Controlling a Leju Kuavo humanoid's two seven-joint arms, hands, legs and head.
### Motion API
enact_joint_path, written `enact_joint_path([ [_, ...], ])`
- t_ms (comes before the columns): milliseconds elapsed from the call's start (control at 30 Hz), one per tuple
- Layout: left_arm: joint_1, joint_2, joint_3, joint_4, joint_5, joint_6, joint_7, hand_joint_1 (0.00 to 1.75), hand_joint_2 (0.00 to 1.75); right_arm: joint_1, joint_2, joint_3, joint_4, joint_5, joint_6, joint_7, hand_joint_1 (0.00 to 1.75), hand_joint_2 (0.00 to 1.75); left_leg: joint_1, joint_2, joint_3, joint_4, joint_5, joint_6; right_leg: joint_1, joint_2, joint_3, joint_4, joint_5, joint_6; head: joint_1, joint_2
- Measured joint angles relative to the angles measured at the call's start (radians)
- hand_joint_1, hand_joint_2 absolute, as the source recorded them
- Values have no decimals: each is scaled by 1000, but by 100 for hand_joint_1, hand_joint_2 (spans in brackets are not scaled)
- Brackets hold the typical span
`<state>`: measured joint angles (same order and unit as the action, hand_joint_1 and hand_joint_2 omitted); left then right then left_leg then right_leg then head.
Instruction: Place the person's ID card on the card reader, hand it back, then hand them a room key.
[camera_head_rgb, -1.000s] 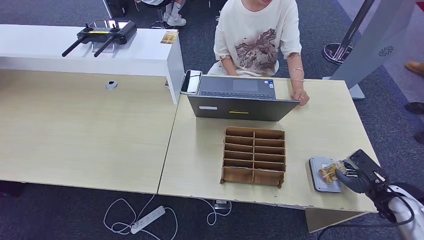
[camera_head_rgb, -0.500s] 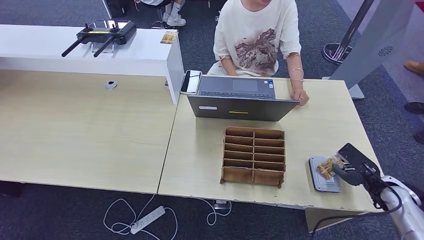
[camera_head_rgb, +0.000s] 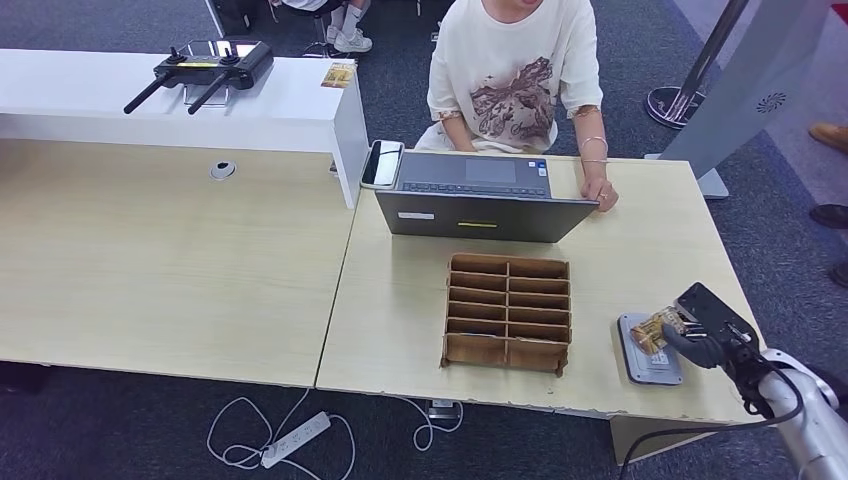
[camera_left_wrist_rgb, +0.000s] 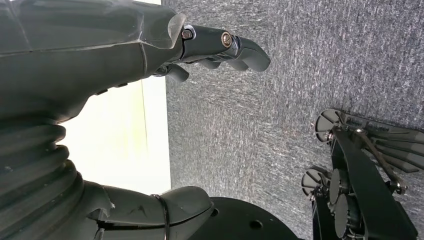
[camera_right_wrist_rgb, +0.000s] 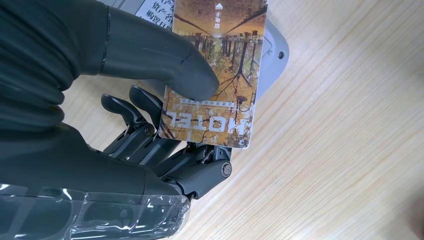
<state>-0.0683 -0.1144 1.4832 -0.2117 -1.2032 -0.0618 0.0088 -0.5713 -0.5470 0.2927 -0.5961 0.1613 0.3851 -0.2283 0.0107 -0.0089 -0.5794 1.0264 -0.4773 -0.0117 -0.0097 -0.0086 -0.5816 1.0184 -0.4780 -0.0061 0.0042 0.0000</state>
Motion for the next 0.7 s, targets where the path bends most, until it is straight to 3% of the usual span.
enact_joint_path([
  [700,1,0,9,0,10,9,-7,0,175,2,-32,-64,-14,-134,73,-61,175,175,0,0,0,0,0,0,0,0,0,0,0,0,0,0],
])
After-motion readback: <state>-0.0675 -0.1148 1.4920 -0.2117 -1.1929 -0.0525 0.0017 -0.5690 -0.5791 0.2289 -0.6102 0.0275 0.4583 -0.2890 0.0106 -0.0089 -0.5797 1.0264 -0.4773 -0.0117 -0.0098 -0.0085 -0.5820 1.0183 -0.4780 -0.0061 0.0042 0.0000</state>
